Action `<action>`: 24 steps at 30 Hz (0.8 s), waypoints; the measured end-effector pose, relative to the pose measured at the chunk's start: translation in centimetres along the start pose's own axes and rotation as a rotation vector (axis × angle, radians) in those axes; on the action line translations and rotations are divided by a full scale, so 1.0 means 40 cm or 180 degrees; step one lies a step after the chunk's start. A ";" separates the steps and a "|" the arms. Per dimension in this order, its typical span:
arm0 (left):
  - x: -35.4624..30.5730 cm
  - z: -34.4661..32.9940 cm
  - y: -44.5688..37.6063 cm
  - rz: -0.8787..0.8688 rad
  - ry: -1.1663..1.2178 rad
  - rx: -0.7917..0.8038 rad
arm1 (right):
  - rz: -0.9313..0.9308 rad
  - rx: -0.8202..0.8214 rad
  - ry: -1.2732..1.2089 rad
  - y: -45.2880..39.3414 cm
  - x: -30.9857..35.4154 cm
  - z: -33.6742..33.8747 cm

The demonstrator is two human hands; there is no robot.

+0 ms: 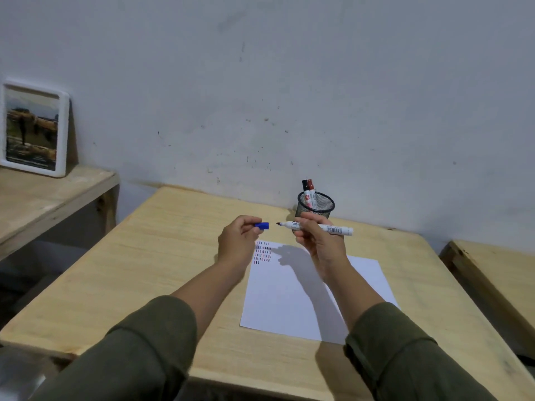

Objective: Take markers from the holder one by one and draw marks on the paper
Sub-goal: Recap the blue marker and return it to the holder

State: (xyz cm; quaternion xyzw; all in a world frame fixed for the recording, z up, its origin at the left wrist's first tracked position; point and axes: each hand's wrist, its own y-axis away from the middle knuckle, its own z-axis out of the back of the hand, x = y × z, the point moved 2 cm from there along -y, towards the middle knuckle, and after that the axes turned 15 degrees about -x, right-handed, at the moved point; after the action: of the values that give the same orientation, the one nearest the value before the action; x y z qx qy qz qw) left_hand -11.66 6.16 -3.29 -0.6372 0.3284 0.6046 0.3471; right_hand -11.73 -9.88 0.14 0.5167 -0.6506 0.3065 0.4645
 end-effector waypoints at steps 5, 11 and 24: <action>-0.019 -0.023 0.012 0.0071 0.0338 0.0088 | 0.0041 0.0032 0.0012 0.001 0.026 0.004; -0.033 -0.038 0.017 -0.0053 0.0431 0.0307 | 0.0069 0.0078 -0.0025 0.009 0.042 0.004; -0.078 -0.053 0.039 -0.0013 0.0376 0.0744 | 0.0070 0.0290 0.0087 0.014 0.060 0.004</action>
State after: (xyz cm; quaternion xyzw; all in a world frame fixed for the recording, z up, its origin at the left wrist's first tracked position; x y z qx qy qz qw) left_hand -11.97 3.51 -0.20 -0.6275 0.4152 0.5230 0.4003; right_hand -12.39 -10.80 2.36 0.5260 -0.6352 0.3479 0.4459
